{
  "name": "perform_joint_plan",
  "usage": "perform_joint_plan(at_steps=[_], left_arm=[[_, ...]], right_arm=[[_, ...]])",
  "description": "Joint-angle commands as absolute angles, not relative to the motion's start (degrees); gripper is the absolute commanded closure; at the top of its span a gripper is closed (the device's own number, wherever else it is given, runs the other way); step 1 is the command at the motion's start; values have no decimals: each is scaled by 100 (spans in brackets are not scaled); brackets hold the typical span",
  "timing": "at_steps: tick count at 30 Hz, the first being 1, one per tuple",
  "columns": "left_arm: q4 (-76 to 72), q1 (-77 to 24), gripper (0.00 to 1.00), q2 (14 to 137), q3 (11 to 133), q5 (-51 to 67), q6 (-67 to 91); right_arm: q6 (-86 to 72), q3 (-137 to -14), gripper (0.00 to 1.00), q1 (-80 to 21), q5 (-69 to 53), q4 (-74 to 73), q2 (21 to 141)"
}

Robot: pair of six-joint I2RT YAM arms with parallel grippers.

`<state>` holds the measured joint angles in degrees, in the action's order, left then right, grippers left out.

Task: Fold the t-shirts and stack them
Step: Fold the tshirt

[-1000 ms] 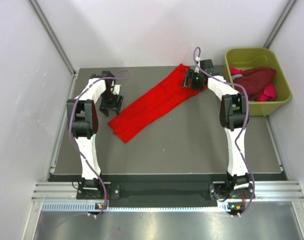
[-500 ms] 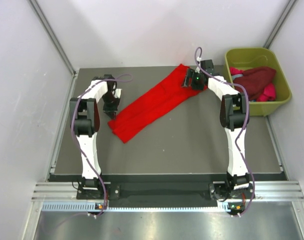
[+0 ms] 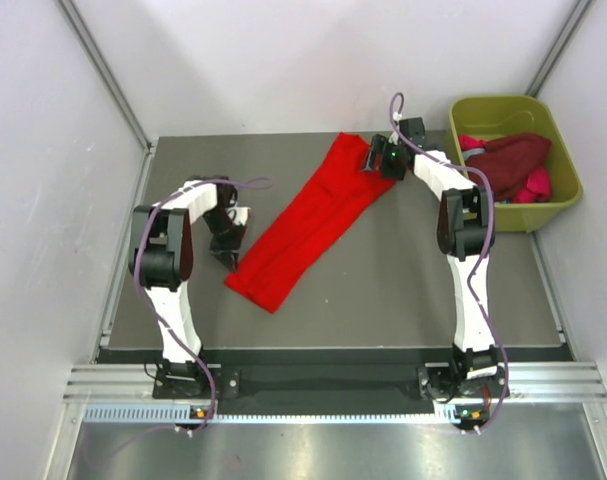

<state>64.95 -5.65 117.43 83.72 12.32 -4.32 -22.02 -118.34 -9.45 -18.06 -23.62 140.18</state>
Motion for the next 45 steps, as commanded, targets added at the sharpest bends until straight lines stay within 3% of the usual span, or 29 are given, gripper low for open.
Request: perform_joint_plan(at_steps=[1, 9, 10, 11, 12, 13, 14, 15, 18, 21, 24, 25, 26, 27, 28, 35, 45], left_arm=[[6917, -852, 100, 11224, 7956, 1459, -422], [6812, -1503, 100, 10925, 7708, 1433, -299], [6812, -1512, 95, 10916, 7717, 1415, -308], [6820, -1520, 84, 10899, 7717, 1372, -299], [6786, -1521, 41, 10838, 7734, 1293, -194], [6733, -1521, 20, 10767, 7734, 840, -132], [6715, -1521, 11, 10627, 7769, 704, -141], [6741, -1521, 8, 10565, 7830, 607, -219], [6733, -1512, 6, 10293, 8068, 282, -290], [6671, -1521, 9, 10134, 8928, 229, -308], [6750, -1573, 23, 10230, 9595, 667, -404], [6767, -1669, 33, 10257, 9693, 738, -430], [6785, -1722, 66, 10300, 9755, 869, -492], [6803, -1766, 89, 10336, 9834, 1079, -510], [6855, -1862, 100, 10406, 9835, 1229, -527], [7092, -2364, 100, 10468, 9414, 1942, -755], [7066, -2839, 100, 10845, 8842, 1942, -791]], right_arm=[[-2224, -12111, 25, -923, -1723, -2408, 14335], [-2233, -12480, 25, -923, -1872, -2320, 14555], [-2163, -12480, 25, -923, -1872, -2312, 14520], [-2110, -12463, 25, -932, -1889, -2312, 14485], [-2048, -12393, 25, -923, -1864, -2320, 14423], [-1961, -12349, 25, -923, -1820, -2346, 14240], [-1916, -12288, 24, -932, -1645, -2373, 14116], [-1864, -12122, 24, -923, -1574, -2408, 13976], [-1775, -11779, 20, -897, -1433, -2487, 13422], [-1933, -11259, 19, -888, -1477, -2531, 12823], [-1969, -10952, 19, -896, -1582, -2523, 12569], [-1960, -10890, 19, -888, -1608, -2496, 12534], [-1969, -10829, 19, -879, -1617, -2487, 12533], [-1969, -10802, 19, -888, -1652, -2487, 12551], [-1969, -10776, 19, -879, -1722, -2461, 12603], [-2056, -10801, 19, -896, -1828, -2347, 13078], [-2188, -11188, 19, -888, -1898, -2180, 13675]])
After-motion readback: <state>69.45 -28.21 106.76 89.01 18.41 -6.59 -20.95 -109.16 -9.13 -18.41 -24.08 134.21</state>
